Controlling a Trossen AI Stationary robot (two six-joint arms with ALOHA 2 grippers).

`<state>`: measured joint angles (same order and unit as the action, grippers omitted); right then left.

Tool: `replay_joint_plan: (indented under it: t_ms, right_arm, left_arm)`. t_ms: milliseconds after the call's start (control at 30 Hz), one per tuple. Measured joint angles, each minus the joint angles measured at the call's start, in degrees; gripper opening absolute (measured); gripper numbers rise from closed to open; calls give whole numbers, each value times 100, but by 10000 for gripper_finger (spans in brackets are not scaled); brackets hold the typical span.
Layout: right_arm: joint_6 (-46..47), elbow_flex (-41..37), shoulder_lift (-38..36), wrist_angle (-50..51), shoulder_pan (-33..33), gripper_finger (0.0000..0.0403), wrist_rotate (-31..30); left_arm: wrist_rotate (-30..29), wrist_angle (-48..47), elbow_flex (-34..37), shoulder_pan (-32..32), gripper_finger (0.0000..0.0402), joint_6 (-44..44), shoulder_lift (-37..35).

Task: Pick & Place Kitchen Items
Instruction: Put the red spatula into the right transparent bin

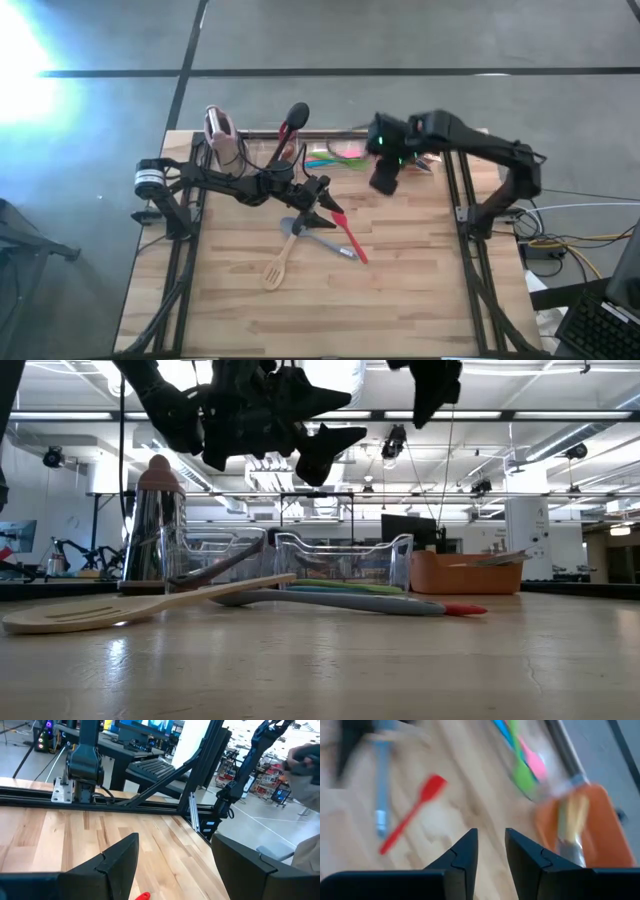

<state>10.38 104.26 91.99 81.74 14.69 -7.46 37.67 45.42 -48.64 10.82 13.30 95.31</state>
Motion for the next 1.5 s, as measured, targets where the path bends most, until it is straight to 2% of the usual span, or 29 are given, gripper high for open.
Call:
replay_joint_plan:
  t_ms: [133, 267, 400, 633, 933, 1200, 1333, 1400, 1500]
  right_arm:
    - [16, -820, -357, -1238, -738, 96, 2]
    - [-13, -1656, -503, -2301, -1167, 96, 0]
    - [-23, -2270, -436, -2963, -1216, 103, -2]
    - [-156, -2854, 23, -3316, -1045, 135, -13]
    - [-157, -2929, 854, -3620, -863, 208, 42]
    - [-319, -2714, 1539, -3716, -867, 285, 46]
    - [-463, -2689, 1729, -3967, -866, 312, 47]
    - [-492, -2689, 1823, -4085, -862, 323, 53]
    - [-667, -2691, 1977, -4166, -835, 334, 324]
  left_arm:
    - [0, -300, 4, 40, 252, 13, -157]
    - [-23, -882, 4, 45, 252, -179, -437]
    - [-185, -1574, 9, 42, 252, -400, -695]
    - [-625, -2912, 28, 37, 252, -775, -1017]
    - [-880, -3228, 204, 119, 252, -888, -1028]
    - [-1082, -4517, 212, 370, 252, -1057, -1410]
    - [-1666, -5147, 281, 409, 252, -1086, -1715]
    - [-1993, -5209, 420, 416, 252, -1084, -1875]
    - [-2160, -5192, 600, 446, 252, -1082, -2121]
